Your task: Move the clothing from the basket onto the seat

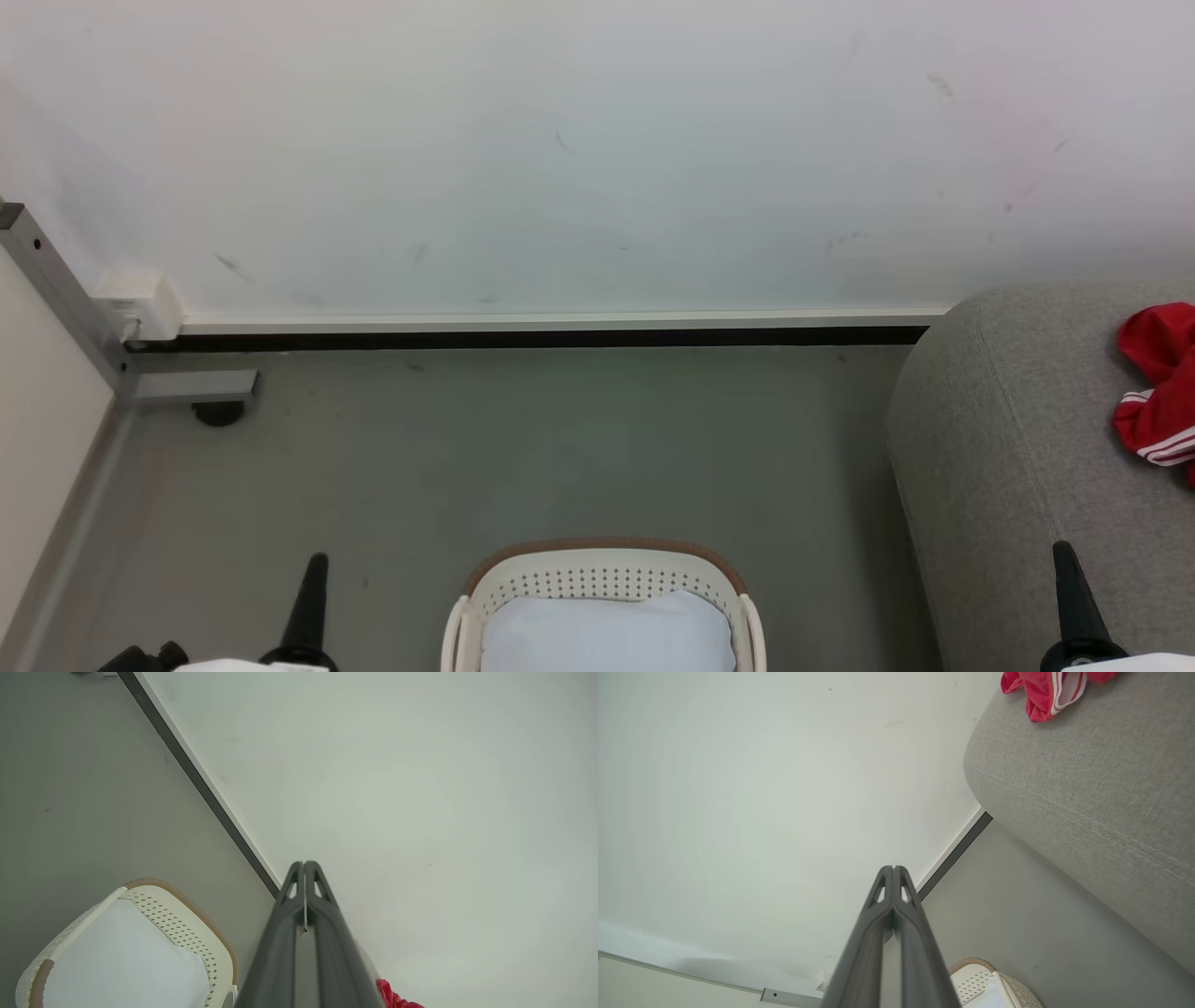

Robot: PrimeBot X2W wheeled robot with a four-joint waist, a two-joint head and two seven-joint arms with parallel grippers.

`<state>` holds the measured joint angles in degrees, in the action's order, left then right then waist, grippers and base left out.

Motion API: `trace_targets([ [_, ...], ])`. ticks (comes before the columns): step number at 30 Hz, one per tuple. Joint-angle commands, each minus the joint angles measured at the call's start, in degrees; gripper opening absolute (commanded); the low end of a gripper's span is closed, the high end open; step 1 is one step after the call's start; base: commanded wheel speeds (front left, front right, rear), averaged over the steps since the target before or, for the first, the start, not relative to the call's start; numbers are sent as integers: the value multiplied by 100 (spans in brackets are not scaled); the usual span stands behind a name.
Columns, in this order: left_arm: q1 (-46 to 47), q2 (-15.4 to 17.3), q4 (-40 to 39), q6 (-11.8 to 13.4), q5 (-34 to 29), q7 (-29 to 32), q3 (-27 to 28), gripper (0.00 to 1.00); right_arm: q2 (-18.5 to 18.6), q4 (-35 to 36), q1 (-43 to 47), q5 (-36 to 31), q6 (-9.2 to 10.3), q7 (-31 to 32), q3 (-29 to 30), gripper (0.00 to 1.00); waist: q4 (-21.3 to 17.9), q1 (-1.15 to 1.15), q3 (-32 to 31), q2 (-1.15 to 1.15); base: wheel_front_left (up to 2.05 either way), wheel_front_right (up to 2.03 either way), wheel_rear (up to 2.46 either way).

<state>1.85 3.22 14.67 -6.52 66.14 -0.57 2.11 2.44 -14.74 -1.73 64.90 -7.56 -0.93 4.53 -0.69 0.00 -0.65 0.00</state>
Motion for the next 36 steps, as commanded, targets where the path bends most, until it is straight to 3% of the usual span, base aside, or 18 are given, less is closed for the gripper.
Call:
trace_targets([
  [1,107,12,-56,-26,154,33,50,0,60,70,-115,163,7,46,35,0,2,0,2,0,0,0,0],
  [36,352,-13,-66,-84,1807,502,325,0,66,84,-361,1909,11,519,146,0,43,0,51,0,0,0,0],
])
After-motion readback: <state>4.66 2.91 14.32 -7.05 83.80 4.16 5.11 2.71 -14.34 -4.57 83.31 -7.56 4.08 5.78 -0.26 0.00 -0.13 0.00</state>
